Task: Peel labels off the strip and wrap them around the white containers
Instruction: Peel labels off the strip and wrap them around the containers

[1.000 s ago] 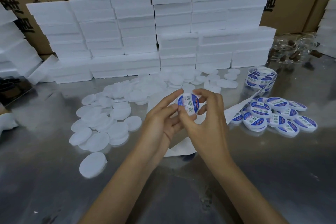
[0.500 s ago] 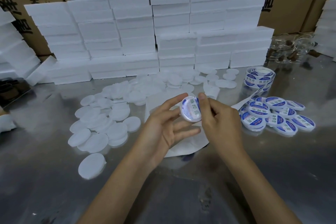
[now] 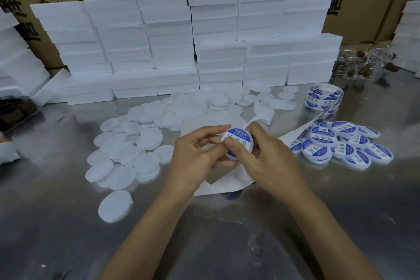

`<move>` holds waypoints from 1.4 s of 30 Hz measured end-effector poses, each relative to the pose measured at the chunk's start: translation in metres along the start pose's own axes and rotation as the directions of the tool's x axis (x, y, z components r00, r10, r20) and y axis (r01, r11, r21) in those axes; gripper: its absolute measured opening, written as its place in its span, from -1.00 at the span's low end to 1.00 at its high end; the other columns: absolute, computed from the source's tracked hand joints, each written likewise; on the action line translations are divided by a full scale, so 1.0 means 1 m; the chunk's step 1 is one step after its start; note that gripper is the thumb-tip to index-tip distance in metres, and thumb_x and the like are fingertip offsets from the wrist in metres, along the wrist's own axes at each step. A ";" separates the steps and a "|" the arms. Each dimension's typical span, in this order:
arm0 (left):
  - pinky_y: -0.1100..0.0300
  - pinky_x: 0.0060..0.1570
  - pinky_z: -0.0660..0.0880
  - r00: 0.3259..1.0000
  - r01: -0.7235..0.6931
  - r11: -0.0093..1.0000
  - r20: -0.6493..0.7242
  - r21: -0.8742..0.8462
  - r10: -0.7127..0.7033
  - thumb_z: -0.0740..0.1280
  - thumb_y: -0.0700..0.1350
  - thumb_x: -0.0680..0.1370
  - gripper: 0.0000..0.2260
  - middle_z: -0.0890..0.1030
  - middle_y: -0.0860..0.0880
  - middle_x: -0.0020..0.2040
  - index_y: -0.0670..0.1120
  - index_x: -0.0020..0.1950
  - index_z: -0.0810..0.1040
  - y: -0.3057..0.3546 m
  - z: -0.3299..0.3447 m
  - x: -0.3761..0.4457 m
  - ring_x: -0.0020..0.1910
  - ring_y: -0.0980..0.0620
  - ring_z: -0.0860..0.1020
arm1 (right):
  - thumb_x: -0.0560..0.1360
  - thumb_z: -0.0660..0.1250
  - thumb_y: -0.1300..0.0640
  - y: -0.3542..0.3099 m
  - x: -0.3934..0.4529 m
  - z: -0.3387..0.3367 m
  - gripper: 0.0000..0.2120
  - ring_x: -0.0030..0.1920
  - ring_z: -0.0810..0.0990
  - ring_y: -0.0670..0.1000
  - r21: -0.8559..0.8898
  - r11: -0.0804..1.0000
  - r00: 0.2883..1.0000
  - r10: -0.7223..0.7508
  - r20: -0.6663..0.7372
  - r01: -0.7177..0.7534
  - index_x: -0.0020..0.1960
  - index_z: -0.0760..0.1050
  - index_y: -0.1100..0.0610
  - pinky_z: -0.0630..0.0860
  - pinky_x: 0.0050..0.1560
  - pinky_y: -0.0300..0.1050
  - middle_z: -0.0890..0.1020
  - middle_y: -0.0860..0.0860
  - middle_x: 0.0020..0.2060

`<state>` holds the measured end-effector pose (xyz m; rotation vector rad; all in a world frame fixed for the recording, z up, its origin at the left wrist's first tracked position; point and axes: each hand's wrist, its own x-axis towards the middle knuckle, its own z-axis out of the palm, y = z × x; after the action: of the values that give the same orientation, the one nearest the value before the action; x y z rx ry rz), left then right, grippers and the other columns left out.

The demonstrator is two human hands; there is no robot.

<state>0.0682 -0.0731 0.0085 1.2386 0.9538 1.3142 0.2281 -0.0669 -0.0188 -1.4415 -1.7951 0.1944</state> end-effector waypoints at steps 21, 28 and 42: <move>0.19 -0.28 0.65 0.999 -0.041 0.993 -0.018 0.109 0.043 0.46 -0.28 0.52 -0.78 0.69 -0.10 -0.04 -0.08 0.14 0.66 0.001 0.003 -0.001 -0.20 -0.04 0.72 | 0.63 0.03 -0.21 -0.002 -0.001 0.010 -0.54 -0.39 0.43 -0.08 0.178 0.970 0.985 0.170 -0.007 -0.166 -0.38 0.34 -0.09 0.27 -0.32 -0.10 0.50 -0.22 -0.49; 0.21 -0.32 0.62 1.000 -0.005 0.994 0.001 0.107 0.005 0.54 -0.31 0.43 -0.75 0.70 -0.09 -0.13 -0.12 0.07 0.70 -0.002 0.004 0.000 -0.26 -0.06 0.71 | 0.62 0.09 -0.21 -0.009 -0.004 0.007 -0.52 -0.38 0.46 -0.10 0.389 0.912 0.990 0.138 0.005 -0.129 -0.25 0.52 0.08 0.39 -0.28 -0.13 0.51 -0.09 -0.47; 0.07 -0.02 0.66 0.997 -0.014 0.980 0.083 0.201 -0.002 0.40 -0.32 0.56 -0.62 0.69 -0.01 0.09 -0.01 0.32 0.58 -0.004 0.004 0.002 -0.20 0.01 0.69 | 0.66 0.13 -0.08 -0.009 -0.001 0.004 -0.64 -0.47 0.40 -0.20 0.517 0.816 0.966 0.219 0.136 -0.258 -0.23 0.50 0.00 0.30 -0.37 -0.38 0.43 -0.22 -0.57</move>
<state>0.0724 -0.0715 0.0057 1.4403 1.0436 1.1828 0.2190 -0.0689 -0.0169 -1.2497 -1.4423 0.8199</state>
